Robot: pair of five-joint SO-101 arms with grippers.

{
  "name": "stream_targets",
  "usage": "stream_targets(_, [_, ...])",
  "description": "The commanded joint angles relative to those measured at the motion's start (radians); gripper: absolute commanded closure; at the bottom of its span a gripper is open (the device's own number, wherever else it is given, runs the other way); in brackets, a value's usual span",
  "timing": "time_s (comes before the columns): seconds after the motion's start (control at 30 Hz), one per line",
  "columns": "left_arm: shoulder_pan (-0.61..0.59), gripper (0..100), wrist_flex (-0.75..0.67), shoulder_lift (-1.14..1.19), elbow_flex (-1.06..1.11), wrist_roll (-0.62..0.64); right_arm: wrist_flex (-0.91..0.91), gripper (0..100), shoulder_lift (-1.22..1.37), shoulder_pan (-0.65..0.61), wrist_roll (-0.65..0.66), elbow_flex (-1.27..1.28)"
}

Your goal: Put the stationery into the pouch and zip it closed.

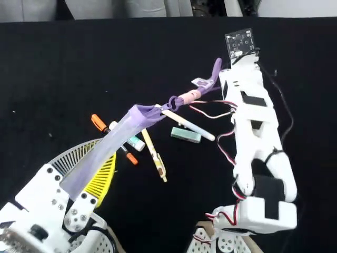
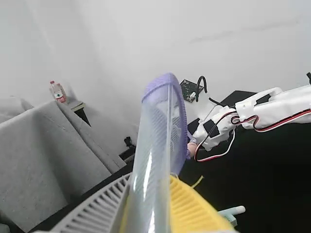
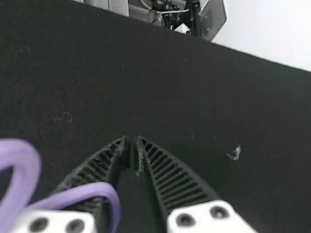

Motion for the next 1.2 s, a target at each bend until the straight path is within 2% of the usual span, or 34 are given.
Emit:
stream_targets(0.0, [-0.015, 97, -0.057, -0.032, -0.185, 0.023, -0.020, 98.3, 0.084, 0.038, 0.009, -0.061])
stream_targets(0.1, [-0.013, 97, -0.054, -0.026, -0.176, 0.025, 0.060, 94.4, 0.030, 0.032, 0.009, -0.073])
stream_targets(0.3, [-0.013, 97, -0.146, -0.028, -0.005, 0.025, 0.433, 77.4, -0.269, -0.032, 0.025, -0.183])
stream_targets(0.47, [-0.013, 97, -0.281, -0.031, 0.243, 0.025, 0.652, 77.3, -0.576, -0.132, 0.057, -0.318])
stream_targets(0.6, [-0.012, 97, -0.328, -0.032, 0.355, 0.025, 0.761, 77.3, -0.745, -0.181, 0.058, -0.469])
stream_targets(0.77, [-0.012, 97, -0.328, -0.032, 0.381, 0.028, 0.875, 77.7, -0.773, -0.209, 0.063, -0.691])
stream_targets(0.93, [-0.012, 96, -0.327, -0.034, 0.378, 0.083, 0.939, 87.4, -0.708, -0.210, 0.057, -0.871])
stream_targets(1.0, [-0.012, 90, -0.325, -0.034, 0.378, 0.087, 0.941, 90.9, -0.685, -0.210, 0.055, -0.921])
stream_targets(1.1, [-0.010, 76, -0.324, -0.034, 0.378, 0.087, 0.941, 92.3, -0.667, -0.209, 0.055, -0.974])
stream_targets(1.17, [-0.010, 72, -0.324, -0.034, 0.367, 0.087, 0.941, 92.4, -0.665, -0.209, 0.055, -0.993])
